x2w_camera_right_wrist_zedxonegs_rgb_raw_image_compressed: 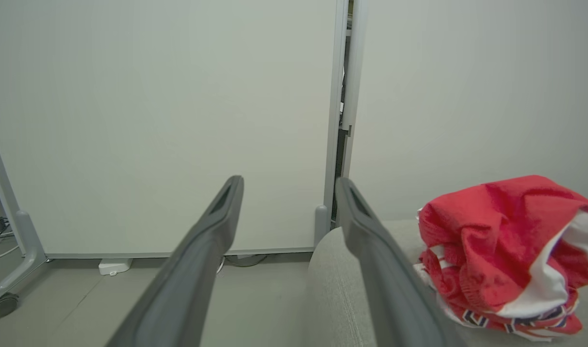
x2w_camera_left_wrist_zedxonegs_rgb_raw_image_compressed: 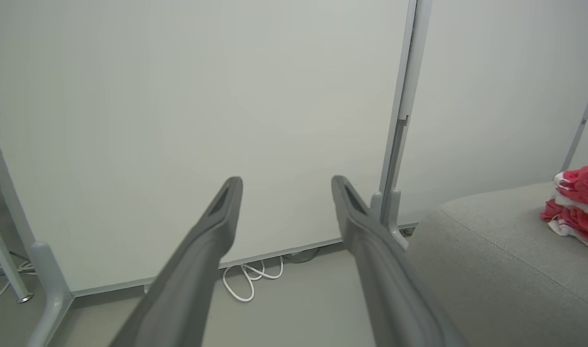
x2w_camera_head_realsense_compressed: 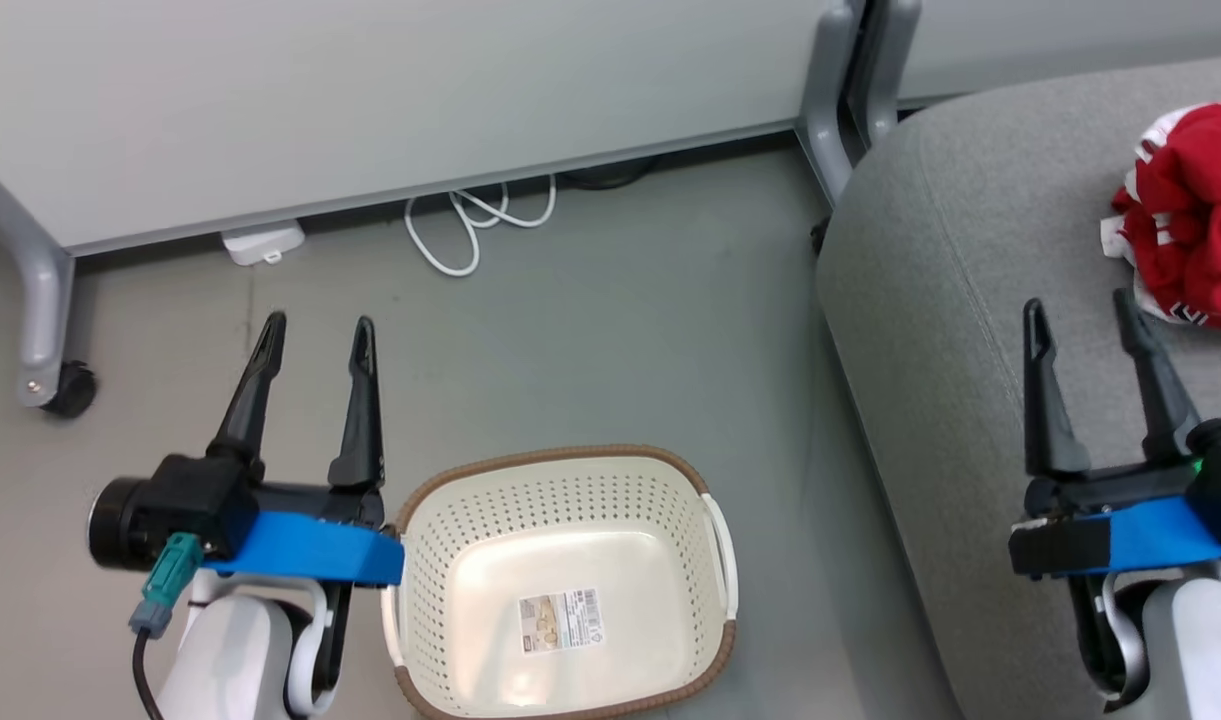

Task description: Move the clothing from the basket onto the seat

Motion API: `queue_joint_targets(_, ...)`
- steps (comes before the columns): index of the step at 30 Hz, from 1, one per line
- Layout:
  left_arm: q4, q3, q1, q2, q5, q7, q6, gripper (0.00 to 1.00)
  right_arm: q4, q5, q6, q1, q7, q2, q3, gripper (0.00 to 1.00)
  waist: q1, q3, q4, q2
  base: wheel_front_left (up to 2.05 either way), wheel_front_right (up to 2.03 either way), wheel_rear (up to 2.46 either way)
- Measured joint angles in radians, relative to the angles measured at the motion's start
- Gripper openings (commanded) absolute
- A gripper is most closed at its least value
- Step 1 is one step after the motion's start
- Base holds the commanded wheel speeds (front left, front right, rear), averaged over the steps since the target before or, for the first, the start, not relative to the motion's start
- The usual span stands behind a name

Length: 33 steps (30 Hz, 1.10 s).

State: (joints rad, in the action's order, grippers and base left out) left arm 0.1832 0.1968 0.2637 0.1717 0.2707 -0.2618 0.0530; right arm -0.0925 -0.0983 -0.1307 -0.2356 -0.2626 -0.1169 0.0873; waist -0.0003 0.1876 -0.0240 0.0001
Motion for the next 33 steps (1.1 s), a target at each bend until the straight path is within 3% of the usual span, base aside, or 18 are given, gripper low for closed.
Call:
queue_joint_targets(13,0.010,-0.145,-0.113,-0.080,-0.084,0.000,0.052,1.00,-0.045,-0.006,0.000,0.085,0.000,0.038,-0.060,1.00,0.0001,-0.075,0.058,0.0000,0.00,0.00,0.00)
queue_joint_targets(33,0.060,-0.180,-0.154,-0.116,-0.106,0.000,0.076,1.00,-0.133,-0.018,0.000,0.128,0.000,0.062,-0.053,1.00,0.0002,-0.122,0.083,0.0000,0.00,0.00,0.00)
